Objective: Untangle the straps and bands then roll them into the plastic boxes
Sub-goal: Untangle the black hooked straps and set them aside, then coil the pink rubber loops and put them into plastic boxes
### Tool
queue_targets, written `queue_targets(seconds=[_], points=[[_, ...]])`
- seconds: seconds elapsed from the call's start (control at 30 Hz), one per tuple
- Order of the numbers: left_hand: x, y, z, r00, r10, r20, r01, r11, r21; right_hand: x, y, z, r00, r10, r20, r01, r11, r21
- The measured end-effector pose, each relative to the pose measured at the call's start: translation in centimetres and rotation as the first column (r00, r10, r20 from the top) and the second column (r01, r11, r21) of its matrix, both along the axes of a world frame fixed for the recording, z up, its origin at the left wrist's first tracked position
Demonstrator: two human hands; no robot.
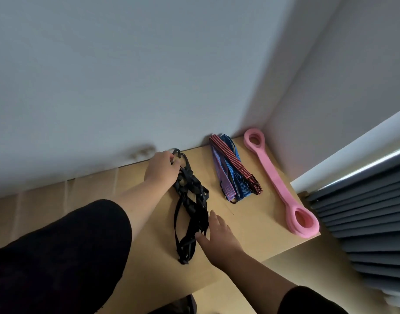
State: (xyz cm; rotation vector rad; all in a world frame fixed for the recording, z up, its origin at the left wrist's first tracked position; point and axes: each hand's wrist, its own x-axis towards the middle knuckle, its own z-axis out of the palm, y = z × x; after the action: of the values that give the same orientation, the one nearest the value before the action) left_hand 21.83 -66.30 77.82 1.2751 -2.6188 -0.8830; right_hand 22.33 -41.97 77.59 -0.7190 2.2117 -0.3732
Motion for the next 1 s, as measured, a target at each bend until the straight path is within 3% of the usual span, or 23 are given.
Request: queue_targets(seconds=[0.47,0.73,1.0], points=[[14.3,8.3,4.2,0.995,0.037,-0.089,-0.021,0.984,0.179,4.3,7.4,4.0,0.985,0.113,-0.131,-0.125,0.988,-0.094],[24.7,14.3,4.8,0.967,0.255,-0.01,-0.25,0.954,0.162,8.8,8.3,5.3,0.959,0.255,-0.123,-0.271,0.954,-0.132],[31.4,15.5,4.5,0.953,0.296,0.065,-0.303,0.94,0.155,11.6,6.5,6.6,0.924,0.352,-0.147,-0.371,0.919,-0.134]])
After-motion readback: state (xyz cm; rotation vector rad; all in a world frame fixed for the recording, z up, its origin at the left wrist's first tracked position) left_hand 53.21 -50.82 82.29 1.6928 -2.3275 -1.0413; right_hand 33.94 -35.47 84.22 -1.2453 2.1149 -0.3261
